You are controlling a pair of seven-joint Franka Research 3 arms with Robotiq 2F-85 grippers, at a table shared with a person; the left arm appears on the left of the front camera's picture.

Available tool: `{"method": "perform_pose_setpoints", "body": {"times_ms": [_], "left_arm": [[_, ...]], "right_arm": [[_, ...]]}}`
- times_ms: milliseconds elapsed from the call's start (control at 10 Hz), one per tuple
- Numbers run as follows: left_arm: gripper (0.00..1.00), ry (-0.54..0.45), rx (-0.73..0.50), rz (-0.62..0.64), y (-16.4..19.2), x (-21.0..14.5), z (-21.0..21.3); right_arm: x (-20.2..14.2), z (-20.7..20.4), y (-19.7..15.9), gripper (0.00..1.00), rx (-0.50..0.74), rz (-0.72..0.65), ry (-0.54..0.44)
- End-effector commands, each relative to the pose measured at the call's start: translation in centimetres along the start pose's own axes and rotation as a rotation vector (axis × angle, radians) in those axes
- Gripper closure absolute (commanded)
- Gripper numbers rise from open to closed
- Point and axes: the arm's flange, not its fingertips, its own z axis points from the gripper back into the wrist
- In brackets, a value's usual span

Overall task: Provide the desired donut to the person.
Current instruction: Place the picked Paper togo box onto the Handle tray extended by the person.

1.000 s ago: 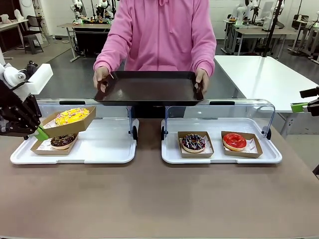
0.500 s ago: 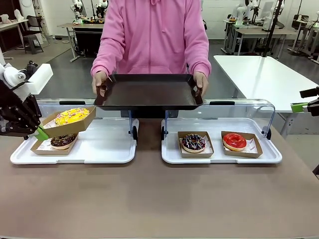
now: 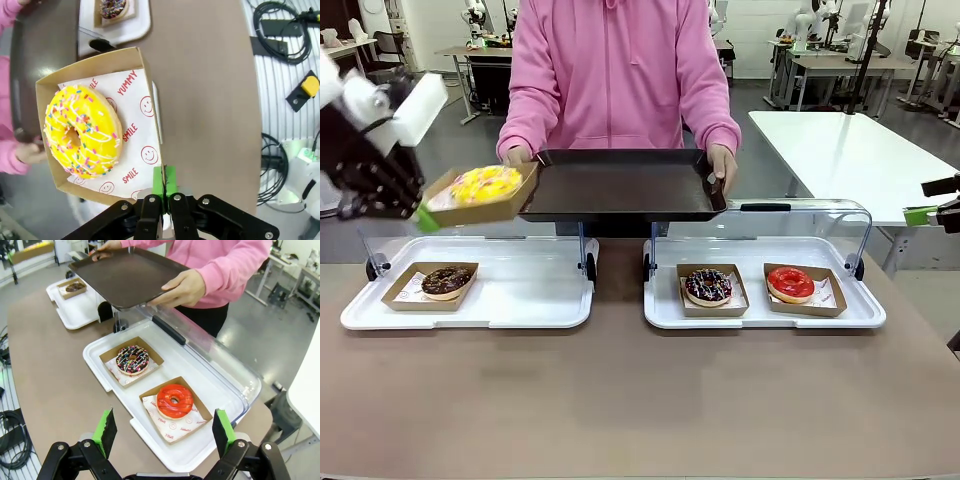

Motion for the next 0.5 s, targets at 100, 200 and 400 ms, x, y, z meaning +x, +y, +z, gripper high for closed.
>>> {"method": "perform_pose_setpoints", "body": {"times_ms": [100, 200, 400], "left_arm": [[0.98, 0.131, -0.002, -0.044, 8.0, 3.6, -3.6], [0.98, 0.161, -0.006, -0.041, 11.0, 3.4, -5.6], [0.98, 0.143, 0.017, -0.078, 14.8, 3.8, -8.6]], "right_arm": [[-0.1, -0.3, -0.2, 0.00, 0.011, 0.004, -0.024], [-0.1, -0.3, -0.2, 0.00, 0.011, 0.004, -0.024], [-0.1, -0.3, -0.2, 0.00, 0.011, 0.004, -0.024]]}}
